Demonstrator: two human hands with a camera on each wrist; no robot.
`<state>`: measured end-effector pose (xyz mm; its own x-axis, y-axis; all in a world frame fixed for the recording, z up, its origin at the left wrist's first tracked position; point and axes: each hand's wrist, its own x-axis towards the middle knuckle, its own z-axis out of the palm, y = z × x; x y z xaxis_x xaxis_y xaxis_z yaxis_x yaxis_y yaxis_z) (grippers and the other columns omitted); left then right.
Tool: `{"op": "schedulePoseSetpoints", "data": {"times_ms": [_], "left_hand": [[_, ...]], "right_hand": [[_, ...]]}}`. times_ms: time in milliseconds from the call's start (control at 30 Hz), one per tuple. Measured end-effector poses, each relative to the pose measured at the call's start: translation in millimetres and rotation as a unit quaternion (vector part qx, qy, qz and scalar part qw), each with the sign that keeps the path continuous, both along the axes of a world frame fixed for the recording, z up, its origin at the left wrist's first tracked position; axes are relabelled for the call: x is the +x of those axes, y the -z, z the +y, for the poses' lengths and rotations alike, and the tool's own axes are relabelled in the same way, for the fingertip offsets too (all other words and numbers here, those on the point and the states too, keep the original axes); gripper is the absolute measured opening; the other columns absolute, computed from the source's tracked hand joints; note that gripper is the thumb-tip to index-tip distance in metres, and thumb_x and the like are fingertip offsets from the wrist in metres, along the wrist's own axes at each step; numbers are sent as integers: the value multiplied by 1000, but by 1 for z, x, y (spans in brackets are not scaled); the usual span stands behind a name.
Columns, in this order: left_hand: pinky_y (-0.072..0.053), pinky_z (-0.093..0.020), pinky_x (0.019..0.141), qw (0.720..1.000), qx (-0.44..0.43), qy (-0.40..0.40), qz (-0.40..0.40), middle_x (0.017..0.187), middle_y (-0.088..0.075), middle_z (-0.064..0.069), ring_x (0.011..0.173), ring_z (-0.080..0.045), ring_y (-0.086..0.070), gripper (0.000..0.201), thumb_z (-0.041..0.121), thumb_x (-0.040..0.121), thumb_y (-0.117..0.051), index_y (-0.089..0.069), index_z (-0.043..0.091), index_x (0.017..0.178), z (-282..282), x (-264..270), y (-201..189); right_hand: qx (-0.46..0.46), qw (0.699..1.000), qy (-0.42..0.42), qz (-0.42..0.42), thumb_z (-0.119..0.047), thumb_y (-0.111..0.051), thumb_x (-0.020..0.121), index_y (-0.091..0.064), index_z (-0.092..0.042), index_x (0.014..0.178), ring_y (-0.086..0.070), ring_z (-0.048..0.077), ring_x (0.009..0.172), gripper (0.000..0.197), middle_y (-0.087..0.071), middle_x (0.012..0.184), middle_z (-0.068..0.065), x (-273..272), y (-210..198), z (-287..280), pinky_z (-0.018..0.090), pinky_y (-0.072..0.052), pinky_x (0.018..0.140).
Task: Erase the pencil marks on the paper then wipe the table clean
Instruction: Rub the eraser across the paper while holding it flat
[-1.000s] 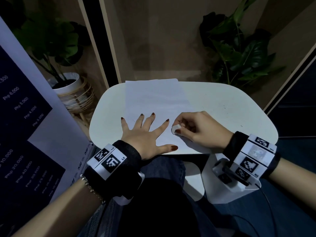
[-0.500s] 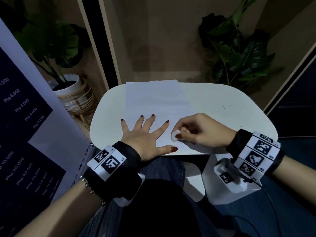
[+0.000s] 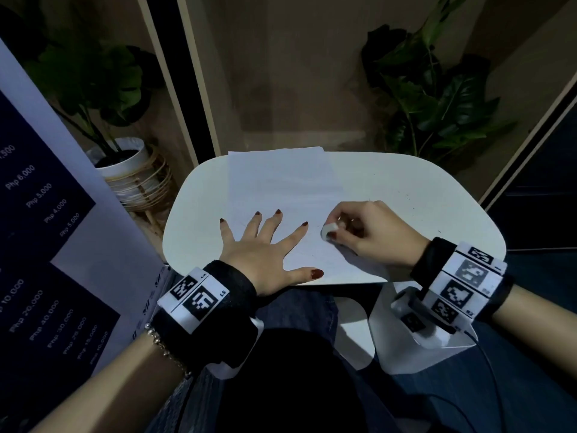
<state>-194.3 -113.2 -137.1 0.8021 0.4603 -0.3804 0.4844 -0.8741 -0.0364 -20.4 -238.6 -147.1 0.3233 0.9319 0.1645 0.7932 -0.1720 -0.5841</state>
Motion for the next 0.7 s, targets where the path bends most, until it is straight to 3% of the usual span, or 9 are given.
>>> {"op": "schedulePoseSetpoints", "data": {"times_ms": [100,267,400,567,700], "left_hand": [[6,-71,110,1000,1,1,-1,162,21,7,149,-22,18,85,87,76,-16,17,55,147,0,-1,0],[7,-71,110,1000,-1,0,4,162,22,7,149,-22,19,85,87,75,-15,18,55,146,0,-1,-1],[5,-71,110,1000,1,3,2,162,22,6,149,-22,18,85,87,77,-17,17,54,147,0,-2,-1],[6,-71,110,1000,2,1,1,162,21,6,149,-22,18,85,87,76,-16,17,54,147,0,-2,-1],[6,-71,110,1000,-1,2,0,162,21,7,149,-22,18,85,87,76,-16,17,55,147,1,-2,0]], "right_hand": [[-65,991,-102,63,-22,-71,91,-71,-19,96,-55,5,60,6,-62,66,-13,-8,-5,-4,26,-48,64],[5,1000,-6,-4,-19,-68,91,-72,-20,91,-60,10,65,5,-67,71,-7,1,-3,0,25,-45,66],[-76,990,-103,64,-21,-71,90,-71,-20,94,-56,6,58,4,-63,64,-12,-9,-9,-5,27,-49,65],[3,999,46,-13,-19,-68,90,-72,-19,87,-57,6,62,5,-66,69,-7,4,-4,-1,19,-39,60],[-42,995,-53,72,-18,-70,90,-71,-18,91,-57,7,61,2,-65,68,-8,-9,-4,-5,20,-46,63]]}}
